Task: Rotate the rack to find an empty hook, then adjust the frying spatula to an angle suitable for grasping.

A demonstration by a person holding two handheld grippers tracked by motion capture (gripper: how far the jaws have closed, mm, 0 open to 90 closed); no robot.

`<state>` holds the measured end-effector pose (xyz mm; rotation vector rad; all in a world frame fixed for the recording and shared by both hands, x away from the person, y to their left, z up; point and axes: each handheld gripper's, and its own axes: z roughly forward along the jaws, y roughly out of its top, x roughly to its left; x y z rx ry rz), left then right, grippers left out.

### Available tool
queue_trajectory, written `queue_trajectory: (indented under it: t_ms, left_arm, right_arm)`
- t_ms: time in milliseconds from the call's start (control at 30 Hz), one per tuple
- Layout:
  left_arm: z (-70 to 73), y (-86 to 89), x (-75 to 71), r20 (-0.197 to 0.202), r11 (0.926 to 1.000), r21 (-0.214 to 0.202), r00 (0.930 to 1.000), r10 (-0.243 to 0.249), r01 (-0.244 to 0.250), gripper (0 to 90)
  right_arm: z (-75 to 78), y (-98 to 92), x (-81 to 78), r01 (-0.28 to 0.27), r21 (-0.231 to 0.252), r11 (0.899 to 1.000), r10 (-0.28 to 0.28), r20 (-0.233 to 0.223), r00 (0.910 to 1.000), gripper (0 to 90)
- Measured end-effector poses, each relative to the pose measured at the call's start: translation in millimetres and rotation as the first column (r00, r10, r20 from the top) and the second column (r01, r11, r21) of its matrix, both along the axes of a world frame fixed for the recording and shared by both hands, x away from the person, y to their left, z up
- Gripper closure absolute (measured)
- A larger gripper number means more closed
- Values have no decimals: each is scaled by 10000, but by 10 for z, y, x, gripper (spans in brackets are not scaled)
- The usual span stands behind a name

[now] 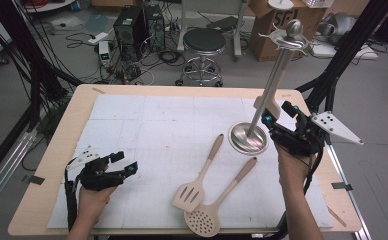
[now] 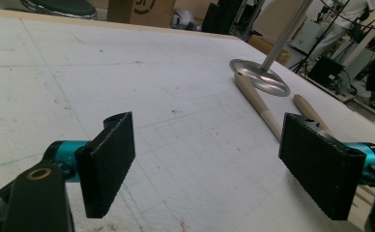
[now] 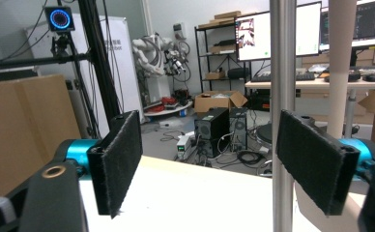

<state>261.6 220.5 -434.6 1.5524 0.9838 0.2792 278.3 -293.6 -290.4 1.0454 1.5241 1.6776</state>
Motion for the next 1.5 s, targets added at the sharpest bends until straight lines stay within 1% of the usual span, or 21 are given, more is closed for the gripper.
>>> queue_trajectory:
  t_ms: [167, 300, 467, 500, 567, 633, 767, 867, 1000, 1100, 1300, 1367, 1433, 1500]
  left_arm:
    - [-5, -6, 8, -56, 10000, -83, 10000, -28, 28, 211]
    - [-14, -7, 11, -54, 10000, -42, 10000, -38, 38, 211]
    - [-15, -1, 6, -67, 10000, -93, 10000, -31, 30, 211]
    - [-14, -1, 6, -67, 10000, -93, 10000, -36, 36, 211]
    - [-12, -4, 7, -30, 9999, -85, 10000, -64, 64, 211]
    - [-11, -9, 5, -24, 10000, -51, 10000, -58, 58, 211]
    - [-10, -9, 4, 10, 9999, -57, 10000, -92, 92, 211]
    - [-16, -8, 10, -28, 10000, -80, 10000, -39, 39, 211]
    - [-22, -3, 14, -61, 10000, -50, 10000, -49, 48, 211]
    - [-17, -1, 11, -55, 9999, -135, 10000, -3, 2, 211]
    - [-24, -25, 23, -88, 10000, -32, 9999, -91, 90, 211]
    - [-23, -30, 24, -49, 9999, -6, 9999, -130, 130, 211]
    - [-18, -32, 22, -35, 9999, 15, 9999, -151, 151, 211]
    - [-12, -31, 21, -17, 9998, 6, 9998, -178, 178, 211]
  right_arm:
    - [-118, -32, -67, -133, 34, 9999, 133, -164, 9998, 228]
    - [-244, -48, -116, -254, -102, 9996, 251, -320, 9992, 227]
    - [-348, -73, -189, -110, 12, 9999, 111, -316, 9994, 227]
    - [-368, -69, -201, -106, 10, 9999, 106, -367, 9993, 227]
    - [-411, -59, -221, -76, -159, 9998, 69, -416, 9991, 227]
    - [-452, -65, -239, -72, -94, 9999, 68, -488, 9988, 226]
    - [-531, -72, -291, 3, -46, 10000, -5, -480, 9988, 218]
    - [-588, -84, -312, 16, -137, 9999, -24, -540, 9985, 218]
    - [-653, -96, -323, -24, -128, 9999, 16, -638, 9980, 218]
    - [-699, -91, -329, -49, -56, 10000, 45, -725, 9974, 218]
    - [-804, -93, -369, -158, -140, 9998, 146, -784, 9968, 218]
    - [-831, -100, -371, -178, -196, 9997, 159, -889, 9959, 218]
    - [-861, -113, -384, -215, -135, 9997, 203, -874, 9960, 218]
    - [-904, -115, -392, -208, -257, 9995, 183, -930, 9955, 218]
